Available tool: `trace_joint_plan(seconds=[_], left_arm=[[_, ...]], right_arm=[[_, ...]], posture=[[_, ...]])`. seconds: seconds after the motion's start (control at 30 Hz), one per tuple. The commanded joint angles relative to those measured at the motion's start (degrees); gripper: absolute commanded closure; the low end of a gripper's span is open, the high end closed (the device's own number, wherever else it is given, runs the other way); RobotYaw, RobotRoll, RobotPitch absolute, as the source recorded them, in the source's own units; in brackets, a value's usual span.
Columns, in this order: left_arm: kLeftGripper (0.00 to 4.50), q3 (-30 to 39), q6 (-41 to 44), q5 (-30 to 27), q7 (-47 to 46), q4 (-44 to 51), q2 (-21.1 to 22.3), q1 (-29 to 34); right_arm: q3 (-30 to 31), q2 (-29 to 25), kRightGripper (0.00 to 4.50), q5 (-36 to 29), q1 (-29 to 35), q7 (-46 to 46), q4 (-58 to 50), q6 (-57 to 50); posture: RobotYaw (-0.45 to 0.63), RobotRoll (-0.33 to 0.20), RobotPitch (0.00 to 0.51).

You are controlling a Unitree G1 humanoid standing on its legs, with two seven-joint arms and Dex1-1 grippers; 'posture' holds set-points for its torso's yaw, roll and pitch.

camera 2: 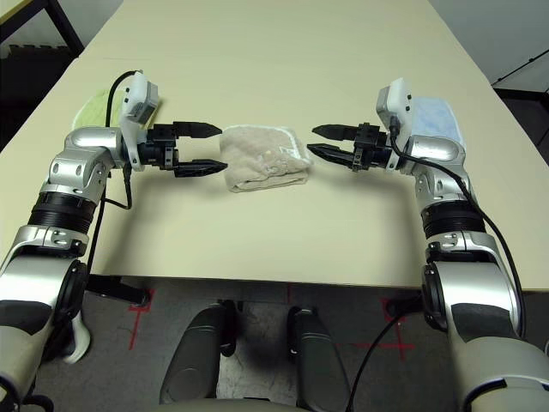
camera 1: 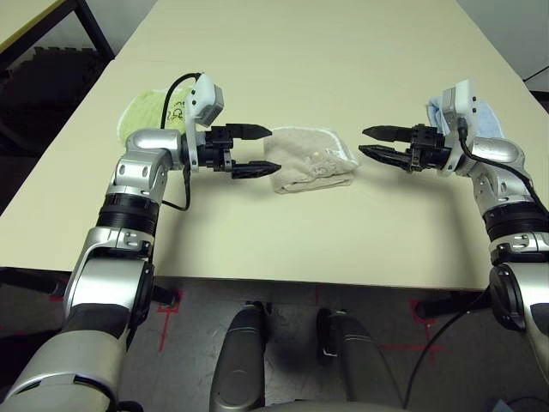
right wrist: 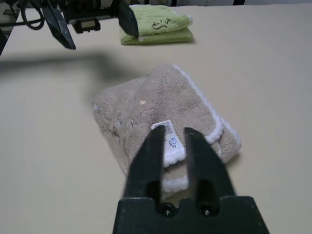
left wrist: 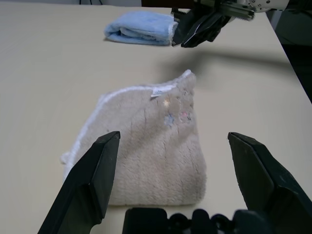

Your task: Fold the towel and set it aside.

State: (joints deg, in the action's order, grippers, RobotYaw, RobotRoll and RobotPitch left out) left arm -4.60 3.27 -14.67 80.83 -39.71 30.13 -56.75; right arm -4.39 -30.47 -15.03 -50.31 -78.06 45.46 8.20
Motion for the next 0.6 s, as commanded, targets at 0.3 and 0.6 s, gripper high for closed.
trace_joint_plan(seconds=[0.3,0.6], left_arm=[[0.56,0.18,-7.51,1.16,3.46,-6.83,-2.02,-1.65],[4.08,0.19,-7.91,1.37,5.03,-7.72,-2.05,-1.99]], right_arm=[[0.54,0.28,4.50,-0.07,0.40,-0.39,-0.66,-0.86],[0.54,0.53,4.50,-0.28,0.60,-0.46,-1.71,-1.34]], posture=[[0.12,0.000,0.177],[0.12,0.000,0.171]])
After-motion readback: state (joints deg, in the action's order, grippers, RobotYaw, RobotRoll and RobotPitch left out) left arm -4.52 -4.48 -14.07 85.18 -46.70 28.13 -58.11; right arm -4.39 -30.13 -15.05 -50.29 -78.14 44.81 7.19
